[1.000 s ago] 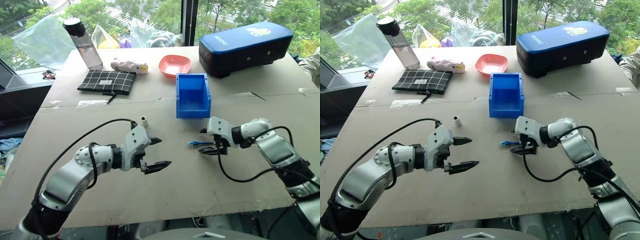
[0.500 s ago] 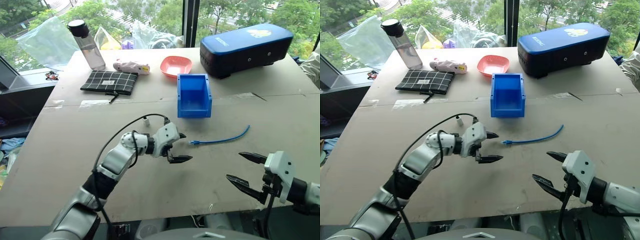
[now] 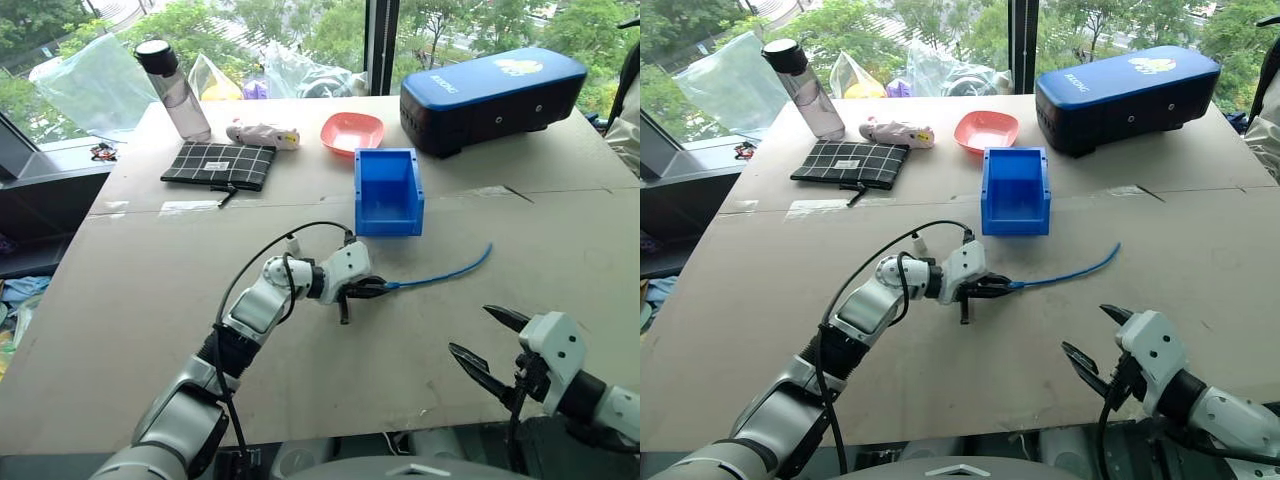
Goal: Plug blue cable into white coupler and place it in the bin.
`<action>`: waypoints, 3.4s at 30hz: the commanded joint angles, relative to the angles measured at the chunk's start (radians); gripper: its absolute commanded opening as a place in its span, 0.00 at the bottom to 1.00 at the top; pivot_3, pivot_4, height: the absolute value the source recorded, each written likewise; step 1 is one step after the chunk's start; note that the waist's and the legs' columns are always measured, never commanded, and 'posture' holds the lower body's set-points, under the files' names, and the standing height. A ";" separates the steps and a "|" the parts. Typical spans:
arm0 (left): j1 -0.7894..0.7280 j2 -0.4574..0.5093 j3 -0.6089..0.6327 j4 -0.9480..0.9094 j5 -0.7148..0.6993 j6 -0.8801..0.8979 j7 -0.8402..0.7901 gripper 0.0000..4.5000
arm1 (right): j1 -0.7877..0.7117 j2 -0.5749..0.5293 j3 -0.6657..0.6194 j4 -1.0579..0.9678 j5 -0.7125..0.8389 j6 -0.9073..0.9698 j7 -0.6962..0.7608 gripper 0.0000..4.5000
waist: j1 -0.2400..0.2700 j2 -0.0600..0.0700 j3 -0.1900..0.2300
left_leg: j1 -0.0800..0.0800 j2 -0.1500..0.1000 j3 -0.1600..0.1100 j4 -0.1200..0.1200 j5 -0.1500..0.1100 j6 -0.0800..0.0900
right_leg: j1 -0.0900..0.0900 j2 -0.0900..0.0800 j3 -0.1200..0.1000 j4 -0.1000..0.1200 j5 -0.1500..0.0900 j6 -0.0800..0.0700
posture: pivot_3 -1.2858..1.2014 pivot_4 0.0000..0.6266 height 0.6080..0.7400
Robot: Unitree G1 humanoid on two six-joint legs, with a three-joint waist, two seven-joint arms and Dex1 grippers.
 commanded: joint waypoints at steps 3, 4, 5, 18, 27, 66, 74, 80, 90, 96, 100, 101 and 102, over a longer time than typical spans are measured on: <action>-0.048 -0.012 0.255 -0.184 -0.525 0.667 -0.047 0.01 | -0.103 0.174 0.017 -0.022 0.369 0.161 -0.157 0.92 | -0.004 0.000 0.001 | -0.001 0.000 -0.001 0.000 0.000 0.001 | 0.000 0.000 -0.001 0.000 0.000 0.000 | 0.52 0.24 1.00; -0.060 -0.007 0.291 -0.197 -0.588 0.749 -0.038 0.01 | -0.127 0.198 0.012 -0.016 0.442 0.180 -0.190 0.92 | -0.005 0.000 0.001 | -0.001 0.000 -0.002 0.000 -0.001 0.001 | 0.000 0.000 -0.001 0.000 0.000 0.000 | 0.52 0.24 1.00; -0.071 -0.008 0.328 -0.203 -0.641 0.820 -0.018 0.01 | -0.160 0.217 0.006 -0.004 0.499 0.188 -0.223 0.92 | -0.005 0.001 0.001 | -0.001 0.000 -0.002 0.000 -0.001 0.002 | 0.000 0.000 -0.001 0.001 0.000 0.000 | 0.52 0.24 1.00; -0.121 -0.148 0.624 -0.235 -0.977 1.165 0.333 0.01 | -0.479 0.253 0.064 0.132 0.963 0.139 -0.535 0.92 | -0.015 0.001 0.000 | 0.000 -0.001 -0.002 0.000 0.000 0.000 | -0.001 0.000 0.000 0.001 0.002 -0.003 | 0.52 0.24 1.00; -0.097 -0.165 0.634 -0.288 -1.109 1.189 0.451 0.00 | -0.527 0.202 0.090 0.171 1.092 0.092 -0.572 0.41 | -0.021 0.001 0.000 | 0.000 -0.001 -0.002 0.000 0.000 0.000 | -0.001 0.000 0.000 0.001 0.002 -0.003 | 0.52 0.24 1.00; 0.065 0.219 0.377 0.086 -0.093 -0.218 0.152 0.97 | -0.511 0.041 0.059 0.223 1.199 -0.047 -0.556 0.00 | -0.001 0.002 0.000 | -0.001 0.000 0.006 -0.003 0.000 0.001 | -0.005 0.000 0.007 0.000 0.002 -0.003 | 0.52 0.24 1.00; -0.047 0.207 0.361 0.387 -0.025 -0.362 0.043 0.97 | -0.499 0.033 0.048 0.185 1.189 -0.067 -0.588 0.00 | -0.003 0.001 -0.001 | -0.001 0.000 0.006 -0.003 0.000 0.001 | -0.005 0.001 0.007 0.000 0.002 -0.003 | 0.52 0.24 1.00; -0.125 0.176 0.343 0.557 0.022 -0.450 -0.006 0.77 | -0.483 0.038 0.061 0.157 1.160 -0.083 -0.605 0.00 | -0.001 0.000 -0.001 | -0.002 0.000 0.005 -0.002 -0.001 0.002 | -0.005 0.001 0.003 0.000 0.003 -0.003 | 0.52 0.24 1.00; -0.127 0.148 0.337 0.549 0.013 -0.468 -0.129 0.14 | -0.485 -0.018 0.057 0.146 1.094 -0.070 -0.565 0.00 | -0.009 0.000 -0.002 | -0.002 0.000 0.005 -0.002 -0.001 0.002 | -0.005 0.001 0.003 0.001 0.003 -0.002 | 0.52 0.24 1.00; -0.067 0.079 0.222 0.254 -0.017 -0.317 -0.253 0.14 | -0.648 -0.106 0.191 0.230 0.901 0.015 -0.402 0.00 | -0.017 0.000 -0.002 | -0.002 0.000 0.006 0.000 -0.001 0.003 | -0.005 0.001 0.002 0.001 0.003 -0.002 | 0.52 0.24 1.00; -0.093 0.029 0.132 0.200 0.020 -0.288 -0.287 0.14 | -0.789 -0.137 0.320 0.352 0.700 0.040 -0.254 0.00 | -0.023 -0.001 -0.002 | -0.002 -0.001 0.005 0.000 -0.001 0.003 | -0.004 0.002 0.001 0.001 0.003 -0.002 | 0.52 0.24 1.00; -0.102 0.019 0.113 0.205 0.032 -0.295 -0.290 0.14 | -0.815 -0.137 0.346 0.383 0.653 0.036 -0.219 0.00 | -0.025 -0.001 -0.002 | -0.002 0.000 0.005 0.000 -0.001 0.003 | -0.004 0.002 0.001 0.001 0.003 -0.002 | 0.52 0.24 1.00; -0.109 0.014 0.101 0.211 0.040 -0.301 -0.293 0.14 | -0.834 -0.135 0.363 0.406 0.617 0.033 -0.193 0.00 | -0.026 -0.001 -0.002 | -0.002 0.000 0.006 0.000 -0.001 0.003 | -0.005 0.003 0.001 0.001 0.003 -0.002 | 0.52 0.24 1.00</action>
